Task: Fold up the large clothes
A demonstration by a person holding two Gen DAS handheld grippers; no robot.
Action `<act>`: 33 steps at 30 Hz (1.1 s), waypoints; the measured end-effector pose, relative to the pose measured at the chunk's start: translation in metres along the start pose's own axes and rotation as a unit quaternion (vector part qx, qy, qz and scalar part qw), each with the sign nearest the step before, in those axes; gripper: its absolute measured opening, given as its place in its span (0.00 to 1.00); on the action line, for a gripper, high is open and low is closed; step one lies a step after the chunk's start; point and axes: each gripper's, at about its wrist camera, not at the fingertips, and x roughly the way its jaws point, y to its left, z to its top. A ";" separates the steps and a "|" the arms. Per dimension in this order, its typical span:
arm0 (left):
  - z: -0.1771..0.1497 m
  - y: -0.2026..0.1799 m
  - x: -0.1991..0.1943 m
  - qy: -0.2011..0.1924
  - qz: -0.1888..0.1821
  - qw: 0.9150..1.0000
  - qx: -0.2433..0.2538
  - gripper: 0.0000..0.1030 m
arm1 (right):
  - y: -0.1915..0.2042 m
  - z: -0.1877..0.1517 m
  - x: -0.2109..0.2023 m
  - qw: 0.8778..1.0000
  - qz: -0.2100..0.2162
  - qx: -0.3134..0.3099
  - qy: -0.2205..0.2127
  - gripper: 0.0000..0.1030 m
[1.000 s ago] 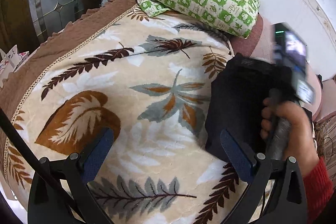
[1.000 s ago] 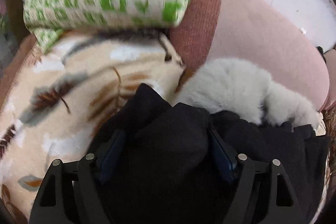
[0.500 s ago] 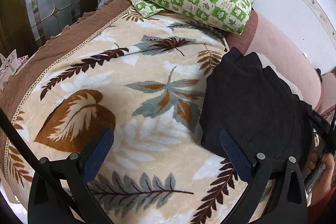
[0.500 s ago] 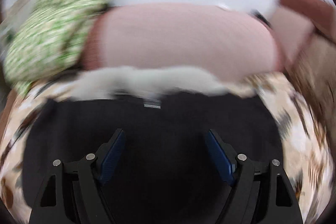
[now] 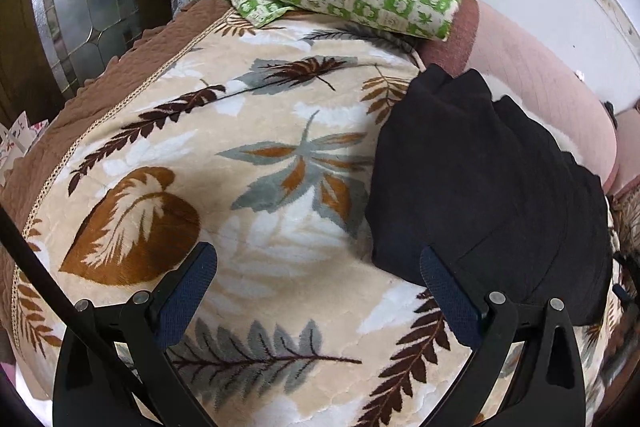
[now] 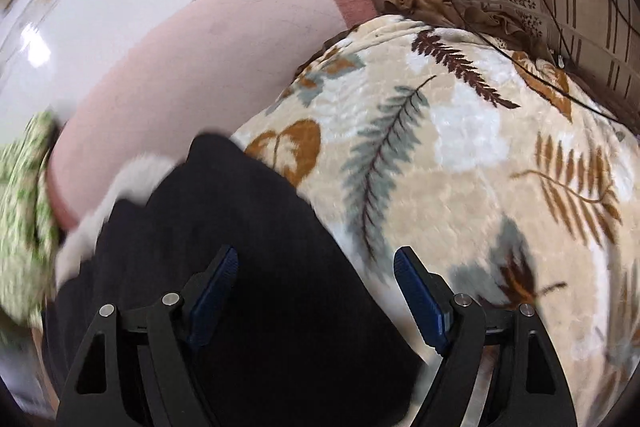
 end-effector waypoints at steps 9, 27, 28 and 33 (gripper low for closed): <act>-0.009 -0.024 -0.012 -0.018 0.008 0.999 0.040 0.99 | -0.021 -0.050 -0.024 0.998 0.058 -0.028 0.022 0.87; -0.014 -0.037 0.016 0.011 0.024 0.998 0.055 0.99 | -0.032 -0.061 0.005 0.992 0.119 0.007 0.037 0.95; -0.014 -0.038 0.017 0.013 0.024 0.998 0.056 0.99 | -0.031 -0.062 0.006 0.991 0.125 0.008 0.041 0.96; -0.017 -0.038 0.025 0.027 0.023 0.998 0.056 0.99 | -0.019 -0.069 0.015 0.984 0.165 0.004 0.069 0.98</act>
